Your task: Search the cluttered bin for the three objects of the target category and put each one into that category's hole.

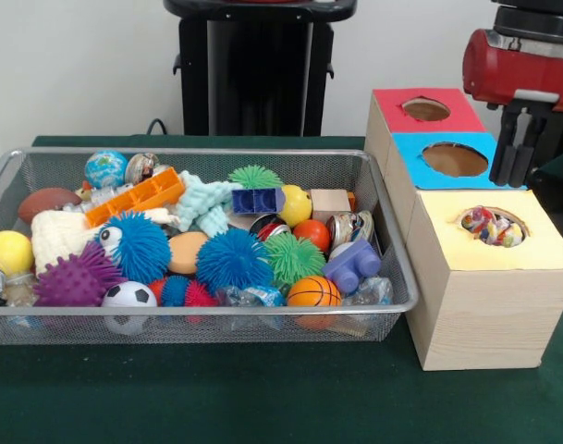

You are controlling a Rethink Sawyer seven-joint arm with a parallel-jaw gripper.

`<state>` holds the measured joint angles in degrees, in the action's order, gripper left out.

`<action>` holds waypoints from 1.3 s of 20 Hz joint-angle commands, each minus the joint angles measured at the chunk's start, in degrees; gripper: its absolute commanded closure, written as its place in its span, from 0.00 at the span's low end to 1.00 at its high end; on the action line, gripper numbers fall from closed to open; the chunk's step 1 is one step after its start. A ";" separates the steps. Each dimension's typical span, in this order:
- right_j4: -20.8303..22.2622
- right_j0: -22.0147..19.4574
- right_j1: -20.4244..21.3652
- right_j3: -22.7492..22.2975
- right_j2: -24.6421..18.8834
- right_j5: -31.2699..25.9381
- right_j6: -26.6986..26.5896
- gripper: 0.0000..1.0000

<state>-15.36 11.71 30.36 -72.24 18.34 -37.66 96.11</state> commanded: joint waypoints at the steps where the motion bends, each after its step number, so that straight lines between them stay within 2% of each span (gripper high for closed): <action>1: 1.59 -2.41 -2.67 -5.86 -6.53 2.81 6.36 1.00; 8: 2.20 -3.04 -3.71 -7.84 -7.64 6.71 6.35 1.00; 14: 2.68 -3.04 -4.31 -7.97 -7.68 6.70 5.97 1.00; 22: 2.75 -2.76 -5.18 -8.59 -7.79 9.80 6.80 1.00; 26: 3.00 -2.70 -5.43 -8.03 -7.64 8.88 6.10 1.00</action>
<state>-15.38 10.21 27.52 -73.60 16.32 -29.83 96.11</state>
